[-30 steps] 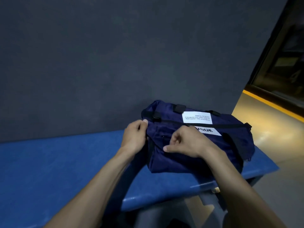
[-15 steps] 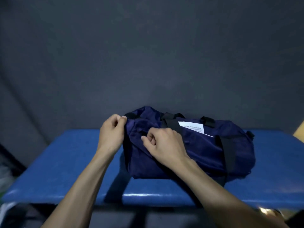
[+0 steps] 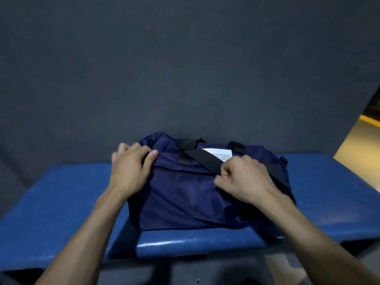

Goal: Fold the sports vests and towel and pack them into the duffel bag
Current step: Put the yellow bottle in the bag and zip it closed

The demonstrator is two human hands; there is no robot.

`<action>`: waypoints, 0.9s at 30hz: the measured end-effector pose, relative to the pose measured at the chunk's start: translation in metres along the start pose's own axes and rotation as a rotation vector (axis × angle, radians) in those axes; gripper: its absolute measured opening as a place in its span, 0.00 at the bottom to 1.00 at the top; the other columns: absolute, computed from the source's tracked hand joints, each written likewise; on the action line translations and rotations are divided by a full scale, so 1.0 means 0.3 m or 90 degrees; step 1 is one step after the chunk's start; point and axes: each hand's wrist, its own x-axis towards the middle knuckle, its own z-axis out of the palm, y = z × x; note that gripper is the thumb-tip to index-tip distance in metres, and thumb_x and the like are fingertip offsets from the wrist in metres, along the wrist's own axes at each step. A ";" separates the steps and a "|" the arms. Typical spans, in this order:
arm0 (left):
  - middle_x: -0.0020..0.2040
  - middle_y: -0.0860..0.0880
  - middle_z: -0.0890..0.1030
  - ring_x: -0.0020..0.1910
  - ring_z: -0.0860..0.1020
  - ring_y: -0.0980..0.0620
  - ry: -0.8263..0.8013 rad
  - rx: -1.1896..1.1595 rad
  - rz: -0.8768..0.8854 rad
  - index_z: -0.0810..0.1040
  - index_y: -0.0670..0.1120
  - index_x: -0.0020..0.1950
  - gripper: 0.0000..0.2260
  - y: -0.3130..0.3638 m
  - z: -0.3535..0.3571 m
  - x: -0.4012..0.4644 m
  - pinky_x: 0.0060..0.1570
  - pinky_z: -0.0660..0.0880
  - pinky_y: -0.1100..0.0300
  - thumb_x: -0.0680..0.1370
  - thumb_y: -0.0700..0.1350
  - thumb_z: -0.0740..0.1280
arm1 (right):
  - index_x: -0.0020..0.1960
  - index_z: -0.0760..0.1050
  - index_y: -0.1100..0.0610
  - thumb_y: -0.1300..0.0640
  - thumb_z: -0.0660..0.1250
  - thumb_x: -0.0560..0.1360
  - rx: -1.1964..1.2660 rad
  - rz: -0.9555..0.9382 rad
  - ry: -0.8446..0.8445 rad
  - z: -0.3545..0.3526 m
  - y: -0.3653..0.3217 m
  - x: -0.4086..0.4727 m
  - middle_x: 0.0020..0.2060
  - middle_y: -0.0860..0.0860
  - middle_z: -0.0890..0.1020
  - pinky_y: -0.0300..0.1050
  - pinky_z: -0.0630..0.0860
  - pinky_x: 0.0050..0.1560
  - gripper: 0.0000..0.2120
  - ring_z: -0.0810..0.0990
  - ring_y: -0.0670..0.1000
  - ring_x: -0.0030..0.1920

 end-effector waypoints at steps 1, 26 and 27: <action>0.41 0.55 0.73 0.50 0.68 0.45 -0.003 0.003 0.003 0.77 0.52 0.43 0.19 0.011 0.001 0.000 0.49 0.62 0.51 0.81 0.62 0.54 | 0.34 0.75 0.54 0.48 0.70 0.74 0.070 -0.016 -0.040 -0.021 0.041 -0.007 0.29 0.47 0.80 0.43 0.69 0.37 0.14 0.79 0.49 0.37; 0.53 0.43 0.82 0.54 0.80 0.41 -0.497 -0.065 0.073 0.73 0.48 0.46 0.16 0.848 0.418 0.108 0.46 0.72 0.54 0.77 0.60 0.68 | 0.53 0.85 0.53 0.59 0.70 0.80 0.719 0.216 -0.161 0.018 0.592 0.015 0.46 0.49 0.87 0.38 0.78 0.44 0.06 0.82 0.44 0.43; 0.47 0.45 0.82 0.48 0.80 0.43 -0.486 -0.126 0.050 0.73 0.47 0.43 0.13 0.808 0.439 0.111 0.42 0.70 0.55 0.78 0.54 0.69 | 0.52 0.85 0.53 0.62 0.69 0.79 0.694 0.203 -0.138 0.022 0.598 0.024 0.45 0.48 0.87 0.37 0.78 0.43 0.08 0.82 0.44 0.43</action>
